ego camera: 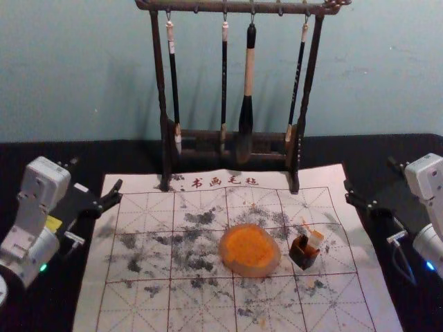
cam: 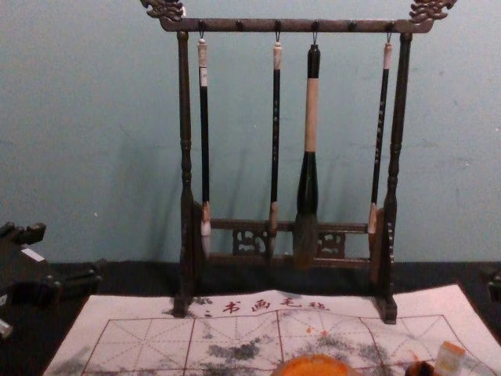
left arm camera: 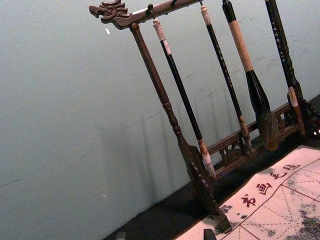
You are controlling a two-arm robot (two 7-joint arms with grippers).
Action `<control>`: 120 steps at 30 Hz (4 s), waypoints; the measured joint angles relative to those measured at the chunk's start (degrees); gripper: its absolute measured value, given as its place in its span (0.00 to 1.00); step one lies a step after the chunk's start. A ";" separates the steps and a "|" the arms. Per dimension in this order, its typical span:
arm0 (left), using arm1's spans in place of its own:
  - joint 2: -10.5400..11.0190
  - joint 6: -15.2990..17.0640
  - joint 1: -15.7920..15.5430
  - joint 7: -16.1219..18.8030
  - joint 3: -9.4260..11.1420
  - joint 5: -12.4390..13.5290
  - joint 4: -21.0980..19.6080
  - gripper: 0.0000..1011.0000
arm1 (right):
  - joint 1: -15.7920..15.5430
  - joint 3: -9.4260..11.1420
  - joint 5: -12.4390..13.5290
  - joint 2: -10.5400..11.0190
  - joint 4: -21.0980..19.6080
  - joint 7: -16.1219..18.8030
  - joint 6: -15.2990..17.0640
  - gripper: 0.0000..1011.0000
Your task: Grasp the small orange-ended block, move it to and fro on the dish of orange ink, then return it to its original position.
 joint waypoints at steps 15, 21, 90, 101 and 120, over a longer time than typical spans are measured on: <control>0.00 0.00 0.00 0.00 0.00 0.00 0.00 0.99 | 0.07 -0.01 0.06 0.06 0.00 0.01 -0.07 0.99; 0.00 0.00 0.00 0.00 0.00 0.00 0.00 0.99 | 0.07 -0.01 0.06 0.06 0.00 0.01 -0.07 0.99; 0.00 0.00 0.00 0.00 0.00 0.00 0.00 0.99 | -3.96 3.65 5.74 1.04 -5.36 6.68 -1.38 0.99; 0.00 0.00 0.00 0.00 0.00 0.00 0.00 0.99 | -9.01 4.32 10.86 3.30 -10.84 16.10 -1.94 0.99; 0.00 0.00 0.00 0.00 0.00 0.00 0.00 0.99 | -9.50 3.15 12.95 2.51 -9.47 24.28 5.12 0.99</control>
